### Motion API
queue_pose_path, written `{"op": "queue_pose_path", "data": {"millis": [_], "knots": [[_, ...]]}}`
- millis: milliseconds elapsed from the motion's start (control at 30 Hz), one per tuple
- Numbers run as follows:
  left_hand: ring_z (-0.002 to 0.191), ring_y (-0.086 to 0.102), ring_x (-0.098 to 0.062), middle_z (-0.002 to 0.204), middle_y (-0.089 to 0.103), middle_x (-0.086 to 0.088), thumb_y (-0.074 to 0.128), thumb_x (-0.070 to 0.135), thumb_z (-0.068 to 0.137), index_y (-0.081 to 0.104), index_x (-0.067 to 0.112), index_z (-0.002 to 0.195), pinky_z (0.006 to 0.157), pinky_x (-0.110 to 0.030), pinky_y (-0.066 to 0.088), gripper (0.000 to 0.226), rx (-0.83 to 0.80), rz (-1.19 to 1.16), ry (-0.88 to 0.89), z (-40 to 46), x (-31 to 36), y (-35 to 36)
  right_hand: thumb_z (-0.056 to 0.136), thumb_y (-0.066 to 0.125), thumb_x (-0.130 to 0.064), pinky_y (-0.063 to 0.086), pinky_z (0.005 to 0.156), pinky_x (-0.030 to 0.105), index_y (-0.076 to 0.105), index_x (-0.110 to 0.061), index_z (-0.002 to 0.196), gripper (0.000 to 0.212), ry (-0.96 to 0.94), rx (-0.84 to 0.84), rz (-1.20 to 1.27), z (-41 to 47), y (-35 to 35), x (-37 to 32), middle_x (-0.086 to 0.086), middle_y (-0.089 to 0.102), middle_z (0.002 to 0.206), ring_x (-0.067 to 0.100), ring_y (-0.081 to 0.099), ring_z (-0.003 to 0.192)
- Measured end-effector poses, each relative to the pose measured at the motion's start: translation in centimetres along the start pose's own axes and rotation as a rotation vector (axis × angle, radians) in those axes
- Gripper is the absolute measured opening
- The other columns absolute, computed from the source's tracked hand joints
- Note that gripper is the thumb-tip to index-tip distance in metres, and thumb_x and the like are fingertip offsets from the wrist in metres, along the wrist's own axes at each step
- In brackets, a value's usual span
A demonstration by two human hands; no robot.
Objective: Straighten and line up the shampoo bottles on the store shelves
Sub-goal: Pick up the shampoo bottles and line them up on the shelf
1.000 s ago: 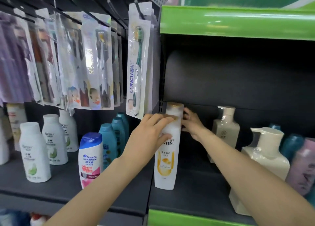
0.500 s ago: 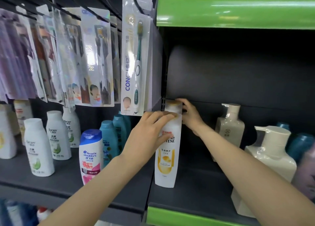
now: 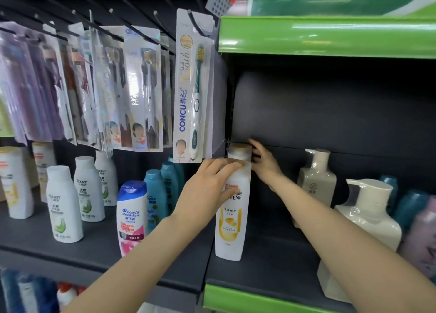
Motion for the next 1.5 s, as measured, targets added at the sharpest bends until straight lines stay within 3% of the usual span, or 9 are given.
{"op": "queue_pose_path", "data": {"millis": [100,367,533,700,900,1000,1133,1300,1500], "knots": [[0.115,0.045,-0.015,0.124,0.055,0.003,0.068,0.028,0.081,0.050,0.022,0.131,0.083,-0.028,0.046,0.053,-0.013,0.030,0.019,0.1,0.5,-0.4,0.086,0.065,-0.007,0.039,0.098,0.029,0.043,-0.020,0.140,0.060,-0.017,0.073,-0.113,-1.6,-1.2,-1.2,0.008,0.048,0.140,0.023,0.046,0.127],[0.117,0.048,-0.024,0.130,0.052,-0.003,0.064,0.018,0.084,0.051,0.019,0.130,0.086,-0.035,0.047,0.048,-0.021,0.011,-0.021,-0.6,2.2,-1.7,0.088,0.062,-0.006,0.045,0.077,0.020,0.065,-0.012,0.111,0.025,-0.094,0.218,-0.294,-8.7,-3.7,-5.3,0.005,0.065,0.101,0.010,0.055,0.085],[0.105,0.049,-0.016,0.116,0.053,0.005,0.052,0.028,0.092,0.051,0.024,0.124,0.070,-0.030,0.047,0.032,-0.016,0.000,-0.146,-3.0,3.9,-4.1,0.090,0.058,-0.009,0.041,0.068,0.010,0.067,-0.016,0.105,0.019,-0.114,0.156,-0.292,-14.2,-3.4,-7.5,0.000,0.064,0.097,0.010,0.057,0.084],[0.089,0.058,-0.012,0.102,0.060,0.006,0.054,0.029,0.089,0.058,0.024,0.112,0.073,-0.035,0.051,0.023,-0.066,-0.101,-0.316,-7.4,3.5,-6.4,0.091,0.057,-0.010,0.040,0.060,0.005,0.067,-0.017,0.110,0.022,-0.138,-0.009,-0.292,-18.5,-0.7,-9.1,-0.004,0.061,0.094,0.001,0.052,0.074],[0.080,0.058,-0.013,0.095,0.062,0.008,0.057,0.024,0.089,0.062,0.020,0.105,0.073,-0.031,0.049,0.017,-0.056,-0.136,-0.535,-11.7,0.4,-9.4,0.091,0.055,-0.008,0.038,0.059,0.014,0.064,-0.011,0.112,0.023,-0.121,-0.135,-0.212,-20.6,4.7,-10.0,-0.001,0.060,0.090,0.013,0.054,0.079],[0.072,0.058,-0.008,0.095,0.066,0.004,0.057,0.021,0.089,0.063,0.018,0.104,0.070,-0.028,0.048,0.016,-0.018,-0.216,-0.666,-13.4,-2.9,-10.5,0.091,0.055,-0.009,0.040,0.071,0.016,0.063,-0.011,0.115,0.024,-0.113,-0.180,-0.209,-20.9,7.8,-10.5,0.003,0.063,0.097,0.011,0.053,0.080],[0.082,0.055,-0.011,0.098,0.065,-0.001,0.057,0.018,0.090,0.060,0.012,0.111,0.074,-0.022,0.038,0.022,-0.009,-0.259,-0.754,-15.4,-6.9,-11.3,0.092,0.056,-0.010,0.039,0.068,0.014,0.063,-0.012,0.115,0.024,-0.094,-0.199,-0.227,-20.6,11.6,-11.0,0.006,0.065,0.106,0.011,0.054,0.085],[0.089,0.052,-0.009,0.109,0.063,-0.004,0.059,0.019,0.089,0.056,0.011,0.119,0.074,-0.012,0.035,0.030,-0.033,-0.332,-0.700,-15.5,-11.7,-11.5,0.092,0.058,-0.013,0.041,0.077,0.021,0.055,-0.011,0.122,0.031,-0.044,-0.164,-0.252,-18.7,16.4,-11.6,0.007,0.058,0.117,0.010,0.052,0.091],[0.113,0.053,-0.016,0.126,0.054,-0.003,0.060,0.018,0.089,0.040,0.015,0.137,0.089,-0.017,0.038,0.052,-0.197,-0.464,-0.510,-13.4,-15.2,-9.1,0.092,0.059,-0.018,0.045,0.086,0.027,0.031,-0.014,0.142,0.057,0.106,-0.019,-0.196,-15.9,19.7,-11.0,0.010,0.048,0.132,0.019,0.053,0.112]]}}
Point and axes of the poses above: each hand's wrist, its own z-axis towards the middle knuckle, its own y-axis out of the palm, x = y × z, the point moved 6 cm from there along z, towards the middle knuckle
